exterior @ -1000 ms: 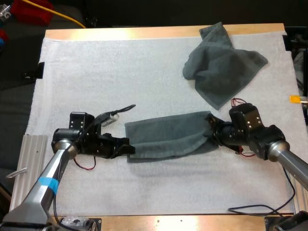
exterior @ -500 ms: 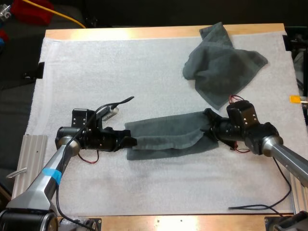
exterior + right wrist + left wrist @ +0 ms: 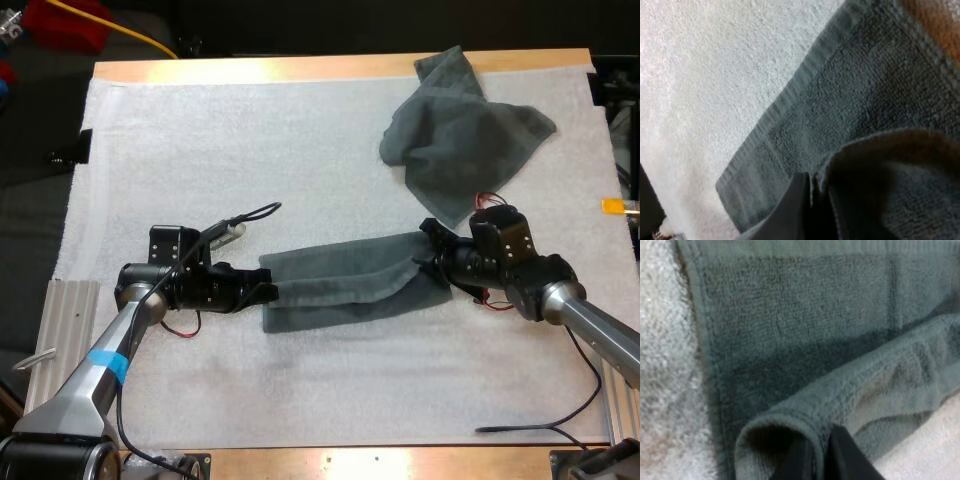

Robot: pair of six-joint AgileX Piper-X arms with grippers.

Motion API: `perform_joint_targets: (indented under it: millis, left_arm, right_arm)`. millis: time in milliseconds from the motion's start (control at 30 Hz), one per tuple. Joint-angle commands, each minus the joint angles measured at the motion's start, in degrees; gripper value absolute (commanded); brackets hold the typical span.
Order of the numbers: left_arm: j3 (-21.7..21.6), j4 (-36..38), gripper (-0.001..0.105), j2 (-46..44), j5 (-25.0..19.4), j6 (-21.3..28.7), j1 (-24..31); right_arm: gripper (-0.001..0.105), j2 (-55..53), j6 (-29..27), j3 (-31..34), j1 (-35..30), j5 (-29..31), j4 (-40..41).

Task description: Pick towel from pile, fold and stack

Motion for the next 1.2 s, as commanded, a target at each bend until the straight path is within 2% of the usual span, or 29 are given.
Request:
perform_joint_targets:
  millis: [0, 67, 167, 267, 333, 400, 533, 633, 833, 1000, 1167]
  left_arm:
    - [-0.3, -0.7, 0.0, 0.0, -0.5, -0.2, 0.1]
    - [-0.3, -0.8, 0.001, 0.0, -0.5, 0.2, 0.1]
    - [-0.3, -1.7, 0.011, 0.0, -0.3, 0.3, 0.1]
    - [-0.3, -3.3, 0.038, 0.0, 1.8, 0.2, 0.1]
    - [-0.3, -4.3, 0.06, 0.0, 2.5, -1.3, 0.1]
    - [-0.3, -5.1, 0.071, 0.0, 2.6, -3.3, 0.1]
    - [-0.3, -7.6, 0.063, 0.0, 4.4, -5.8, 0.1]
    - [-0.3, -10.3, 0.063, 0.0, 6.8, -8.8, 0.1]
    - [-0.3, -15.4, 0.063, 0.0, 8.6, -14.6, 0.1]
    - [-0.3, -17.9, 0.063, 0.0, 9.8, -18.5, 0.1]
    - [-0.3, -17.5, 0.063, 0.0, 11.5, -19.0, 0.1]
  right_arm:
    - [0.001, 0.0, 0.1, -0.3, -0.3, 0.5, -0.2]
    - [0.001, 0.0, 0.1, -0.3, -0.3, 0.9, -0.3]
    - [0.001, 0.0, 0.1, -0.3, -0.3, 1.2, -0.3]
    - [0.002, 0.0, 0.1, -0.3, -0.3, 1.2, -0.3]
    - [0.009, 0.0, 0.1, -0.3, -0.3, 1.2, -0.3]
    - [0.02, 0.0, 0.1, -0.3, -0.3, 1.2, -0.9]
    - [0.044, 0.0, 0.1, -0.3, -0.3, 1.0, -3.6]
    - [0.055, 0.0, 0.1, -0.3, -0.3, 0.6, -6.9]
    - [0.058, 0.0, 0.8, -0.3, -0.3, -0.3, -13.2]
    - [0.058, 0.0, 1.9, -0.3, -0.3, -0.3, -13.9]
    - [0.058, 0.0, 1.9, -0.3, -0.3, -3.7, -13.9]
